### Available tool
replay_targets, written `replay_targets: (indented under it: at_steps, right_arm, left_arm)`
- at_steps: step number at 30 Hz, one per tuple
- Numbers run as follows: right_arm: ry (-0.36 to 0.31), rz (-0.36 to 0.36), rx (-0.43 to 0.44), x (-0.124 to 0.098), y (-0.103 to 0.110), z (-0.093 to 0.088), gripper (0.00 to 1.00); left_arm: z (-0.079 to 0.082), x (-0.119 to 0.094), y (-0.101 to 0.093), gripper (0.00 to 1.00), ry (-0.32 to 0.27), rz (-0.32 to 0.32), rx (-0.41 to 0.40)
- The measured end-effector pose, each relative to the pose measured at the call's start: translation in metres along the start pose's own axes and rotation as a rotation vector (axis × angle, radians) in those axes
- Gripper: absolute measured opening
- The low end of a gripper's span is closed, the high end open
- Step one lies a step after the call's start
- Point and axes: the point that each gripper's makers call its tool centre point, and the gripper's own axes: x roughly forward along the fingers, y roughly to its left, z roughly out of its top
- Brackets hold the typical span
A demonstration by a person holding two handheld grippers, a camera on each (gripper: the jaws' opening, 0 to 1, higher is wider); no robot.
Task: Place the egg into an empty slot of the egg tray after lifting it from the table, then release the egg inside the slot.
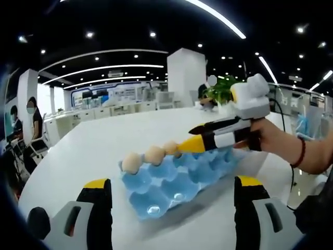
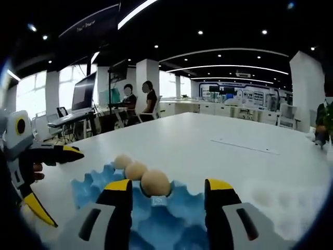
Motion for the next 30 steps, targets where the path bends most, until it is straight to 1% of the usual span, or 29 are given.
replay_targets:
  at_steps: [7,12,16,21,30]
  right_arm:
    - [-0.004,-0.014,0.004,-0.009,-0.006,0.002,0.59]
    - [0.007,-0.018,0.012,-0.014,-0.013,-0.001,0.6]
    - [-0.006,-0.029,0.015,-0.019,-0.018,0.002,0.6]
    - [-0.007,-0.022,0.046,-0.023,-0.021,0.0,0.61]
    - [-0.004,-0.051,0.036,-0.034,-0.031,-0.003,0.61]
  left_arm:
    - [0.001,0.0,-0.002,0.99,-0.002,0.005,-0.005]
    - [0.0,0.002,-0.005,0.99,0.004,0.004,-0.002]
    - [0.0,0.004,-0.008,0.99,0.007,-0.002,0.003]
    - [0.0,0.005,-0.01,0.99,0.009,-0.006,0.008]
    - [0.001,0.007,-0.011,0.99,0.008,-0.007,0.009]
